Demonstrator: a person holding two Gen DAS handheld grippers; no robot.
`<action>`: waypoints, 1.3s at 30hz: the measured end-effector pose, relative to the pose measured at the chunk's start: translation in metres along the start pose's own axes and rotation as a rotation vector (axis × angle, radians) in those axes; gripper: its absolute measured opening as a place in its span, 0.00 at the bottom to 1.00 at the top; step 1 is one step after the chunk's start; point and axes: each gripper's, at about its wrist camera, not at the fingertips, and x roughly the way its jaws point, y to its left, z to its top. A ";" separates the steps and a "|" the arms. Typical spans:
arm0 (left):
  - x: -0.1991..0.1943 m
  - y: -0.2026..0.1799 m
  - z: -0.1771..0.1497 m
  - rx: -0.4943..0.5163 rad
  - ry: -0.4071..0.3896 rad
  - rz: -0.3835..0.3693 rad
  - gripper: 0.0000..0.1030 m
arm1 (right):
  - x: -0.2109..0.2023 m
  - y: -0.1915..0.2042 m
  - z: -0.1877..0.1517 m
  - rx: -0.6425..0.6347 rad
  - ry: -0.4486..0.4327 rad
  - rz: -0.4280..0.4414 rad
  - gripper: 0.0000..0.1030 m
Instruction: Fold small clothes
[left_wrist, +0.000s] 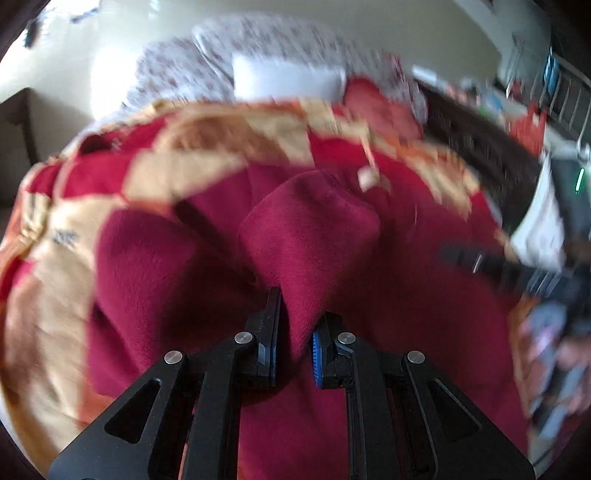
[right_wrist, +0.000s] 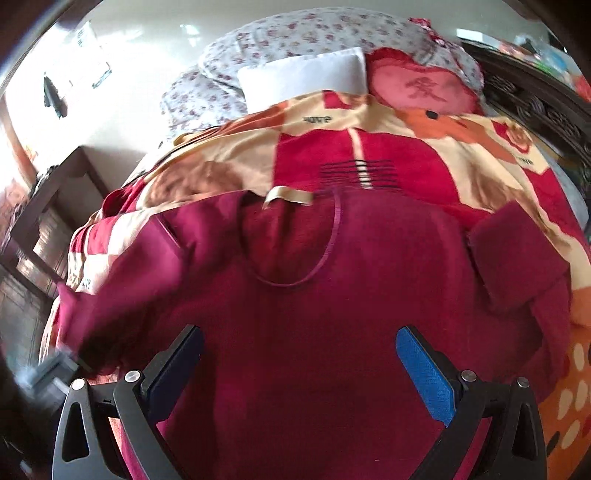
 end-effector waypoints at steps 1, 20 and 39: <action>0.008 -0.005 -0.006 0.012 0.025 0.007 0.12 | 0.001 -0.001 0.001 0.002 0.002 0.011 1.00; -0.051 0.023 -0.034 0.020 0.002 0.100 0.45 | 0.060 0.083 0.009 -0.390 0.046 0.149 0.84; -0.075 0.071 -0.003 -0.130 -0.110 0.188 0.45 | -0.009 0.029 0.004 -0.290 -0.074 0.179 0.04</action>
